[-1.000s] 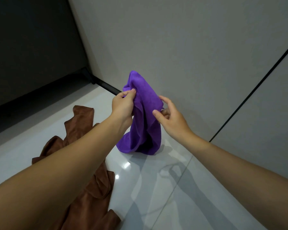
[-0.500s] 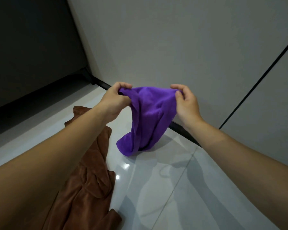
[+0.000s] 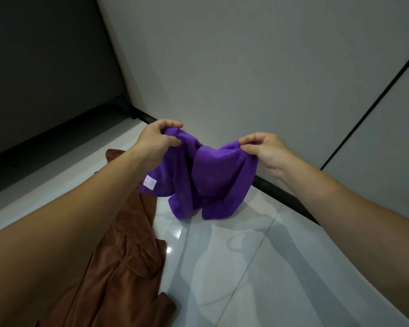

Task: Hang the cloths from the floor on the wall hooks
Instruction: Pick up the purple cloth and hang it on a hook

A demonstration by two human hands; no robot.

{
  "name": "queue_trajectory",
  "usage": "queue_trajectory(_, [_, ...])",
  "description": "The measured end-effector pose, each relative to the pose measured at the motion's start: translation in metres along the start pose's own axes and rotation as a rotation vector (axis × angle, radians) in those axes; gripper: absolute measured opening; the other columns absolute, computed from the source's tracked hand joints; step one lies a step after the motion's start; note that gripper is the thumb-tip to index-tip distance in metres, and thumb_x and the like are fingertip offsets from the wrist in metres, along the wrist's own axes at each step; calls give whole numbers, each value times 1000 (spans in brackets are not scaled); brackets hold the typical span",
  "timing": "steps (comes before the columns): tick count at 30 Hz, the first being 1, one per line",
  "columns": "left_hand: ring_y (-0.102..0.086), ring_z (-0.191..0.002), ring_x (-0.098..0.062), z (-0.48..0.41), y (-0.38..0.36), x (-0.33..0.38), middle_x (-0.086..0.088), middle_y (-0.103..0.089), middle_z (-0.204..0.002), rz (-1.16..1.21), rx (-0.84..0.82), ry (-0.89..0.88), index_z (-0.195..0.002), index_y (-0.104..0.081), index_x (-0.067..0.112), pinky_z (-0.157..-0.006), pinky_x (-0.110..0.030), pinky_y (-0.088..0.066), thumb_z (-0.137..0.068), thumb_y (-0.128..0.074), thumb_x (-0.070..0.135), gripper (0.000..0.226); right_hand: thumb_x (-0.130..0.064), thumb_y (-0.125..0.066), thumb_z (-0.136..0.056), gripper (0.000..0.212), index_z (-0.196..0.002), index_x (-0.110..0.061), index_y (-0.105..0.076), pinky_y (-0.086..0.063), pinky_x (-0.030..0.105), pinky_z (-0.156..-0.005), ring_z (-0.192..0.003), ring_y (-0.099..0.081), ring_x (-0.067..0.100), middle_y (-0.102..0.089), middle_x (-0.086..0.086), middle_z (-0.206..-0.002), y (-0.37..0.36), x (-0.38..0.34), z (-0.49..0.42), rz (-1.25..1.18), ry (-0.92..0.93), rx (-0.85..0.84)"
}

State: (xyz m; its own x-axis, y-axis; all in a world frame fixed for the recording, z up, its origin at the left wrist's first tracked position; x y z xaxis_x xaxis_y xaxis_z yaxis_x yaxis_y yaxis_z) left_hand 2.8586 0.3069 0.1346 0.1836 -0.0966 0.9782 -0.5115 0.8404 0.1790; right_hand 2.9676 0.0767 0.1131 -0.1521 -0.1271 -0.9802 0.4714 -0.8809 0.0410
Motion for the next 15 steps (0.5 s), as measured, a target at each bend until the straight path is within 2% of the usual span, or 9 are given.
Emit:
queue_trajectory(5, [-64,-80,-20,4,1,-3,-5,-62,-94,-143,-30,-54,-89,-63,22,-63,-27,-59,-85,-40,-21,49,10,-47,-96,28,-80,-11,-57,-49,15,-49,-60,-55,8,-55,4,-77,6,7,3,-15,-73,0])
queue_trajectory(8, [-63,-83,-18,1,6,-6,-1,-61,-97,-239,18,-64,-97,-63,24,-72,-31,-58,-91,-43,-11,40,9,-47,-96,24,-85,-9,-59,-51,14,-54,-65,-57,12,-58,7,-81,11,8,1,-74,-84,44])
queue_trajectory(10, [-60,-79,-21,-2,9,-11,-9,-62,-97,-82,69,23,-95,-64,21,-75,-35,-54,-92,-51,-4,28,5,-55,-93,14,-99,-4,-64,-55,17,-62,-68,-65,11,-65,9,-87,13,7,-2,-177,-108,21])
queue_trajectory(12, [-61,-72,-20,-1,8,-14,-15,-61,-95,170,22,140,-97,-63,16,-70,-29,-52,-87,-61,-6,24,5,-62,-88,23,-110,0,-64,-56,18,-69,-75,-70,11,-70,10,-91,12,4,-3,-264,-145,-60])
queue_trajectory(14, [-65,-72,-18,1,5,-15,-15,-61,-96,250,-66,185,-105,-62,13,-66,-23,-54,-79,-67,-12,36,8,-65,-84,30,-112,-1,-64,-55,18,-72,-78,-71,11,-72,9,-89,9,1,-1,-230,-151,-128])
queue_trajectory(15, [-65,-76,-19,1,5,-15,-14,-61,-98,189,-86,157,-106,-62,13,-66,-22,-55,-77,-68,-14,41,9,-66,-82,31,-111,-2,-65,-55,17,-71,-77,-71,11,-72,8,-88,9,1,0,-183,-138,-131])
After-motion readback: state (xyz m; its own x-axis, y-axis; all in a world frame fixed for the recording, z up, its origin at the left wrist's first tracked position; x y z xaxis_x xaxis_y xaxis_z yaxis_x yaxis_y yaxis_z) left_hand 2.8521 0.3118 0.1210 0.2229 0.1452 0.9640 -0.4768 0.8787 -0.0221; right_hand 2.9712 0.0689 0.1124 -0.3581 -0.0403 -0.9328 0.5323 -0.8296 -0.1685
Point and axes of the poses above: each hand's wrist, its own z-axis away from the middle knuckle, its own y-axis out of the back of the hand, x = y × z, the point moved 4 cm from there along -z, towards the middle knuckle
